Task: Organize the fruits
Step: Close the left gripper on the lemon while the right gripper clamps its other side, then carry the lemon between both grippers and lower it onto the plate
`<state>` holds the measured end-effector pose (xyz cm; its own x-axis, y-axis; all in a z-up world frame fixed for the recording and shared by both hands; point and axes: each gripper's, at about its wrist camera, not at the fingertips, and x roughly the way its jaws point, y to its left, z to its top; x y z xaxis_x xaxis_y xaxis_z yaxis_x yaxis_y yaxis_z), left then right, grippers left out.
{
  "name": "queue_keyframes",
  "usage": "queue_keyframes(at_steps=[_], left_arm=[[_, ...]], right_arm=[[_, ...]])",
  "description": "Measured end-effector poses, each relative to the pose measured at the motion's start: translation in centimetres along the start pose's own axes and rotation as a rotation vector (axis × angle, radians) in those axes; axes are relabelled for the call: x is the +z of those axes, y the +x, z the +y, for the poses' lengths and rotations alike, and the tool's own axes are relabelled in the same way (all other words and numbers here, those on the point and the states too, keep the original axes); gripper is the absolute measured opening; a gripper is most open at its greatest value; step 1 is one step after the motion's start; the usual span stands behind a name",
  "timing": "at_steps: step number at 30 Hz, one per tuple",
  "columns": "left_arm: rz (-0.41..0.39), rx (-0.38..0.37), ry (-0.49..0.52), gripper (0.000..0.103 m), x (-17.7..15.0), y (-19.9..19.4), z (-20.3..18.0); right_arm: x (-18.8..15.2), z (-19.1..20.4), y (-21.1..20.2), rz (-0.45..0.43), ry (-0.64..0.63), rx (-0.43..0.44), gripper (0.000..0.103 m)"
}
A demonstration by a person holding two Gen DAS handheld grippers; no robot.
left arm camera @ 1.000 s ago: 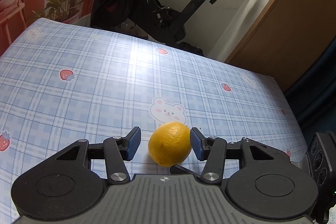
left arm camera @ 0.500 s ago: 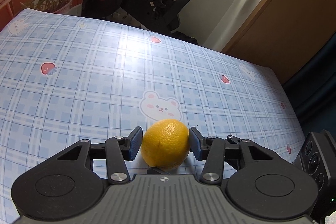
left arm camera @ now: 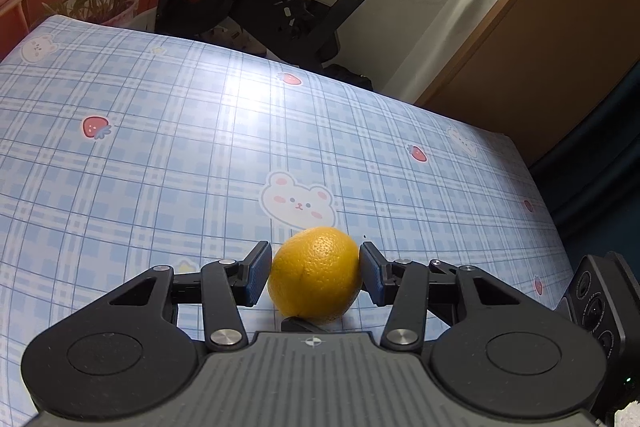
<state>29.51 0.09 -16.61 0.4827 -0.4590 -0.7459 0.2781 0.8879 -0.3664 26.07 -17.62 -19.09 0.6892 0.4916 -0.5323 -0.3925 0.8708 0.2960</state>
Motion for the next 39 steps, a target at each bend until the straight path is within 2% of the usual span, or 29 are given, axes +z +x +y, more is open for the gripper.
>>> queue_keyframes(at_steps=[12,19,25,31,39], left_arm=[[-0.055,-0.015,0.048,0.051,-1.1,-5.6,-3.5],[-0.079,-0.013,0.121,0.052,-3.5,-8.8,-6.3],[-0.071,-0.042,0.131,0.055,-6.3,-10.5,-7.5],[-0.042,-0.054,0.146,0.055,-8.6,-11.2,-7.9],[0.028,-0.073,0.184,0.055,-10.0,-9.4,-8.2]], right_arm=[[1.1,3.2,-5.6,-0.047,-0.052,0.000,0.061],[0.4,5.9,-9.9,-0.076,-0.079,-0.015,0.061],[-1.5,8.0,-13.5,-0.085,-0.064,-0.022,0.061],[-3.7,9.9,-15.3,-0.072,-0.052,-0.034,0.061],[-5.7,8.3,-16.3,-0.013,0.014,-0.013,0.061]])
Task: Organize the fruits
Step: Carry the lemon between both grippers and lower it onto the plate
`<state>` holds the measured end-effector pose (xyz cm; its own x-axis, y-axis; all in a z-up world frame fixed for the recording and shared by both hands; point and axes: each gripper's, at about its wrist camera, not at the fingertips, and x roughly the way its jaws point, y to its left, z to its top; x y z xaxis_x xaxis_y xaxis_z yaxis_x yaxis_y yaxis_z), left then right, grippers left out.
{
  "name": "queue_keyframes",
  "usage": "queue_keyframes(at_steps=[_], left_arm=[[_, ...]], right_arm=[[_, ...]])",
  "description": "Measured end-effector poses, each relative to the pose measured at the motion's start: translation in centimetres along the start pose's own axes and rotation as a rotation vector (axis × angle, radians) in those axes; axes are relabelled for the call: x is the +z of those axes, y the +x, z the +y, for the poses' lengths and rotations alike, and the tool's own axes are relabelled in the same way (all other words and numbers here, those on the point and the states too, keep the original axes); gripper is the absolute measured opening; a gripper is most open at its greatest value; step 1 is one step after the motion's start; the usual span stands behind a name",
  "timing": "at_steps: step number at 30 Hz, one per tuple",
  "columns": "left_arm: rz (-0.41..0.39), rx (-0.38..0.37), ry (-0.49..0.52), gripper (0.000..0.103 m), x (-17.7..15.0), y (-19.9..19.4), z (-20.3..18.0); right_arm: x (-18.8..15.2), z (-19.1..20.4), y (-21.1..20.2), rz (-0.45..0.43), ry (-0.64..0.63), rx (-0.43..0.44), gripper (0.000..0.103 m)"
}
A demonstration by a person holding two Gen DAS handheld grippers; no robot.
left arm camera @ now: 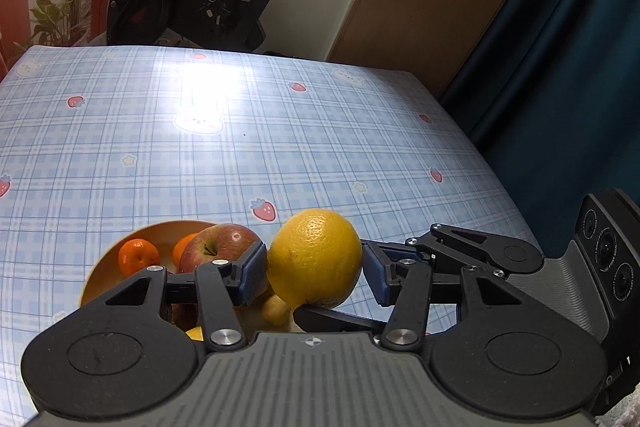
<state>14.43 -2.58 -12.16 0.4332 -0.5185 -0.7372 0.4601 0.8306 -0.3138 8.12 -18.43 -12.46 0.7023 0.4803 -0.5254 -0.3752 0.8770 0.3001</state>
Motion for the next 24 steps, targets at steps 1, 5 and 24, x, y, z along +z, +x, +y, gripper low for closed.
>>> queue_keyframes(at_steps=[1,5,24], left_arm=[[0.015,-0.002,-0.001,0.055,-0.3,0.4,0.0],[0.058,0.004,-0.003,0.055,-1.2,1.7,-0.2],[0.034,-0.004,-0.016,0.054,-1.5,1.2,0.2]], right_arm=[[-0.2,-0.4,0.1,0.014,0.010,0.005,0.061],[-0.9,-1.1,0.5,0.061,0.027,0.010,0.061],[-1.6,-2.4,1.8,0.098,0.103,0.053,0.057]])
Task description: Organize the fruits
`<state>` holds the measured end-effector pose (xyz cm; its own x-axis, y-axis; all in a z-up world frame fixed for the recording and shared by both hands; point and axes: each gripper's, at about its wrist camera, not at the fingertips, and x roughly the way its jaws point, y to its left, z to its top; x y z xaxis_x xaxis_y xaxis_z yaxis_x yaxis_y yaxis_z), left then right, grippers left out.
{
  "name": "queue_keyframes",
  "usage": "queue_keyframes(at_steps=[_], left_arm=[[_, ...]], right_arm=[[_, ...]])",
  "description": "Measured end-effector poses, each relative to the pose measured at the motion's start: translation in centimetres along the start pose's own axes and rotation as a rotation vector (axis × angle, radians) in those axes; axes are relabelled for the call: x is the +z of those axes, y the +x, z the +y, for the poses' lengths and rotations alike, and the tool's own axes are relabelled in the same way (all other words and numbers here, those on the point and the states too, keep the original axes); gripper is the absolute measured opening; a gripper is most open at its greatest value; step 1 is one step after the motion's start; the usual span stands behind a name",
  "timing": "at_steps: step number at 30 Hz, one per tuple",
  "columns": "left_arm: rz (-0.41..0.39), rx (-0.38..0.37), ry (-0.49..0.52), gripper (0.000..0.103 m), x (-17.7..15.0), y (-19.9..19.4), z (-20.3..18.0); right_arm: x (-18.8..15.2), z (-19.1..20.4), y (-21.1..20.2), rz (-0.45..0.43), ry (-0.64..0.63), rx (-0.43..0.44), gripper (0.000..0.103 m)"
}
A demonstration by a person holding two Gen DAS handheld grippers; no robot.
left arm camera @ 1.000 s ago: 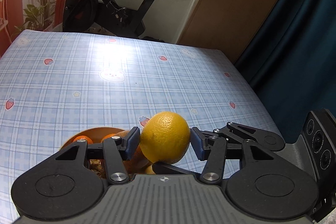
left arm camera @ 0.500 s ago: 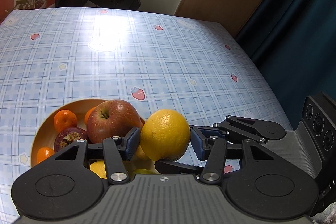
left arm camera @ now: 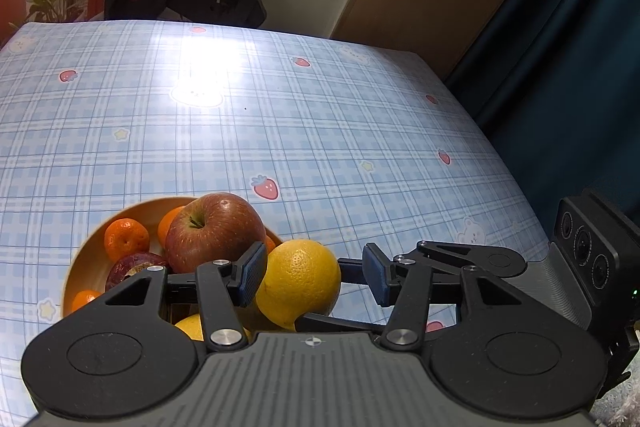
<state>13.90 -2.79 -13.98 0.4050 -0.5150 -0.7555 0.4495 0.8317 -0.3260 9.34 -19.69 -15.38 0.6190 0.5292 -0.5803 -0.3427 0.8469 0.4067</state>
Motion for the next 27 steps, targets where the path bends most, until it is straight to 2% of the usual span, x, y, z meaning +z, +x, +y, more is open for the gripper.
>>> queue_keyframes(at_steps=[5,7,17,22,27], left_arm=[[-0.030,-0.002,-0.007,0.054,0.5,-1.0,0.3],[-0.039,0.000,-0.015,0.054,0.7,-1.1,0.5],[-0.097,0.027,-0.059,0.054,0.7,-2.4,2.2],[-0.117,0.048,-0.091,0.054,0.8,-2.6,3.2],[-0.135,0.076,-0.119,0.055,1.0,-2.8,4.3]], right_arm=[[0.0,1.8,0.8,0.022,-0.077,0.031,0.056],[0.2,2.2,1.2,0.022,-0.093,0.017,0.057],[0.6,1.3,3.1,0.025,-0.003,0.032,0.056],[0.7,1.6,3.0,0.043,-0.031,0.020,0.057],[1.0,1.6,2.3,0.015,-0.043,0.009,0.059]])
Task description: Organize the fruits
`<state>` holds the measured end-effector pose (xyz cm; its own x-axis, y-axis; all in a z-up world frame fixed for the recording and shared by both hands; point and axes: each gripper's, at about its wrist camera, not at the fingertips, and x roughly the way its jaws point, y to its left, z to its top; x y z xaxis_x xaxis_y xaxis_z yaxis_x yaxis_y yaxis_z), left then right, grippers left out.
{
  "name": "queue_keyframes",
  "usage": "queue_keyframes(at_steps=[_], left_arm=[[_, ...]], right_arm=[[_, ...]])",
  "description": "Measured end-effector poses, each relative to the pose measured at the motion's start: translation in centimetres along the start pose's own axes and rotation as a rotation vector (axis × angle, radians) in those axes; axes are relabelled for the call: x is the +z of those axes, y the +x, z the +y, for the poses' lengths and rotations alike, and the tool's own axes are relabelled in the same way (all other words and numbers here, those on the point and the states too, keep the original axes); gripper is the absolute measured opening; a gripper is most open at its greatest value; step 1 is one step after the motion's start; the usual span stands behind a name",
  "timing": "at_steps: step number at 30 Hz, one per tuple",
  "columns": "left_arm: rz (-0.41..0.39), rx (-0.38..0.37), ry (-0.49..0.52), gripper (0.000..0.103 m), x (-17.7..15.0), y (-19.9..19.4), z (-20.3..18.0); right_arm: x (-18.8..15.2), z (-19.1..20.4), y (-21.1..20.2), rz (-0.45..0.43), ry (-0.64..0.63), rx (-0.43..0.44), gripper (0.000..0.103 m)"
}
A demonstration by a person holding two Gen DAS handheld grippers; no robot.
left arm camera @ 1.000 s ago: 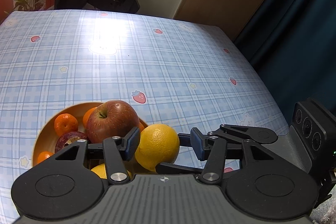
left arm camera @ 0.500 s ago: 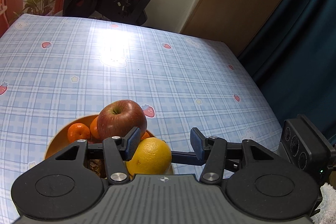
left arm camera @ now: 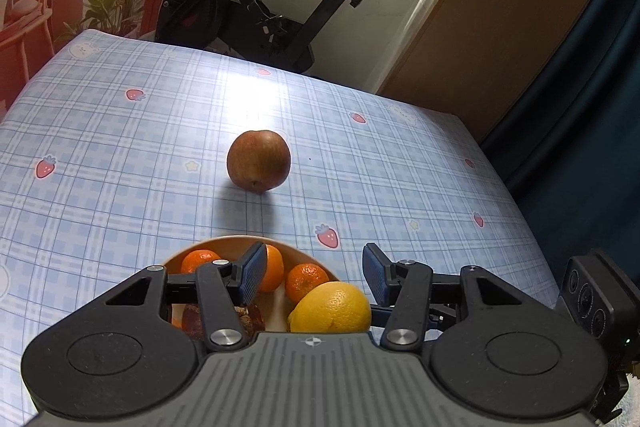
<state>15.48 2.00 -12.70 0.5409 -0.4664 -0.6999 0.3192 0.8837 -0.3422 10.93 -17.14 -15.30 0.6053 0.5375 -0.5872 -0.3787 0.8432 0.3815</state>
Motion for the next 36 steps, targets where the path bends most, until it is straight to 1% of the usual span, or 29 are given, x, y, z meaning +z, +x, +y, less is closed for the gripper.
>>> queue_keyframes(at_steps=[3,5,9,13,15,17,18,19,21,23,25,27,31,33,36], left_arm=[[-0.010,0.014,-0.009,0.055,0.5,-0.1,0.5],[-0.031,0.020,-0.022,0.055,1.4,-0.3,1.2],[-0.108,0.061,-0.060,0.055,4.4,0.3,3.1],[-0.180,0.123,-0.079,0.055,8.8,2.3,4.7],[-0.209,0.133,-0.108,0.055,10.6,3.4,5.7],[-0.232,0.134,-0.164,0.056,12.6,5.0,7.1],[-0.239,0.128,-0.205,0.057,12.9,5.7,8.0],[-0.237,0.128,-0.235,0.057,13.0,6.3,8.7],[-0.238,0.136,-0.337,0.057,12.1,7.3,10.3],[-0.242,0.137,-0.407,0.057,10.8,7.9,11.6],[-0.239,0.161,-0.438,0.057,9.9,8.4,12.4],[-0.238,0.163,-0.483,0.057,9.2,8.8,13.5],[-0.219,0.184,-0.567,0.057,8.4,9.4,15.1],[-0.210,0.193,-0.611,0.057,8.2,9.5,15.8],[-0.225,0.190,-0.663,0.057,7.8,9.2,16.6]], right_arm=[[0.6,-0.4,-1.0,-0.029,-0.009,-0.002,0.059],[1.3,-1.0,-1.8,-0.056,-0.020,-0.010,0.059],[4.1,-3.0,-1.9,-0.119,-0.033,-0.092,0.059],[8.3,-6.0,0.3,-0.215,-0.016,-0.194,0.059],[10.8,-7.2,2.2,-0.261,-0.044,-0.252,0.059],[13.3,-8.1,4.5,-0.304,-0.103,-0.307,0.065],[14.3,-8.4,5.9,-0.324,-0.136,-0.330,0.073],[15.4,-8.5,7.9,-0.338,-0.184,-0.338,0.080],[17.1,-8.6,11.9,-0.335,-0.274,-0.356,0.084],[18.6,-8.9,15.1,-0.339,-0.300,-0.365,0.083],[19.8,-9.4,17.9,-0.294,-0.324,-0.347,0.082],[20.6,-9.9,20.6,-0.245,-0.352,-0.309,0.080],[20.8,-10.7,24.2,-0.193,-0.360,-0.293,0.080],[21.0,-10.9,25.3,-0.206,-0.349,-0.275,0.081],[21.9,-10.5,27.0,-0.216,-0.367,-0.246,0.082]])
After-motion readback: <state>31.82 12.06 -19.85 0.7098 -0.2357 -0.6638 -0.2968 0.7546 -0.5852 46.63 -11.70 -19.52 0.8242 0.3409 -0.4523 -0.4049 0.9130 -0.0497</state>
